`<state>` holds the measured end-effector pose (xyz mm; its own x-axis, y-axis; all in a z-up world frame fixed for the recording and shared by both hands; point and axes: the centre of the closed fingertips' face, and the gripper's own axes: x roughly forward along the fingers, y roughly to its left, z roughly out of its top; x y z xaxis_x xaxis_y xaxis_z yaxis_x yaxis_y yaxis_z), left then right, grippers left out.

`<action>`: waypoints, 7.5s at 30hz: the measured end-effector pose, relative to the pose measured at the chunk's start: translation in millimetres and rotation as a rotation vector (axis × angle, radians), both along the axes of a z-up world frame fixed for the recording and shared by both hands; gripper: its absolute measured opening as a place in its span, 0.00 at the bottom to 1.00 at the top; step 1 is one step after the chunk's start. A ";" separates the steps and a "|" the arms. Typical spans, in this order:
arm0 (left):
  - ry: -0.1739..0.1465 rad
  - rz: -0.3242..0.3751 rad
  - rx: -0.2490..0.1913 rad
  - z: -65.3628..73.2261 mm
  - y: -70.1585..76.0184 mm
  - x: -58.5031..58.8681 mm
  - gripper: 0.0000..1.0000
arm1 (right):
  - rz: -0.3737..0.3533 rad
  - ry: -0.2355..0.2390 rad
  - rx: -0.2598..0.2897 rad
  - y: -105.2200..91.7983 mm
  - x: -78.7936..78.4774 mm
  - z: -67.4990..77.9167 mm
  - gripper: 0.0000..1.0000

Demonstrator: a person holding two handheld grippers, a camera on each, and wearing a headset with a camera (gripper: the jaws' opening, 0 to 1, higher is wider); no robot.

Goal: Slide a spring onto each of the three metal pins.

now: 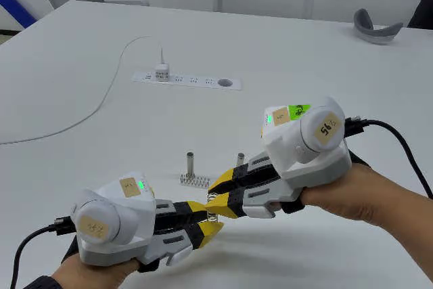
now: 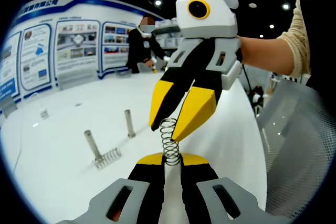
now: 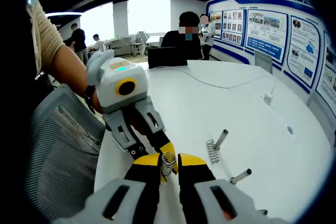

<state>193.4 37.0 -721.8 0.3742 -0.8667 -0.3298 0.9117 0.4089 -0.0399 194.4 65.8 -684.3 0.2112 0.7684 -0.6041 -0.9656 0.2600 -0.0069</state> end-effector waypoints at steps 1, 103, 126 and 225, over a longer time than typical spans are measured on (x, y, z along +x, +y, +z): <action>0.000 0.000 -0.001 0.1 0.0 0.0 0.10 | -0.001 0.002 0.002 0.1 0.0 0.0 0.14; 0.019 0.168 0.013 -5.4 40.4 25.7 0.56 | -0.371 -0.123 0.036 -63.4 113.2 -0.1 0.12; 0.020 0.172 0.014 -6.7 42.1 25.5 0.56 | -0.386 -0.064 -0.027 -64.8 111.8 -37.6 0.12; 0.012 0.185 0.046 -8.9 52.1 24.3 0.55 | -0.132 -0.004 -0.083 -5.8 56.8 -71.0 0.11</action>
<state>217.7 89.0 -730.7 0.5216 -0.7674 -0.3729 0.8204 0.5711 -0.0278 251.2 60.0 -755.3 0.3094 0.6814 -0.6634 -0.9231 0.3827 -0.0375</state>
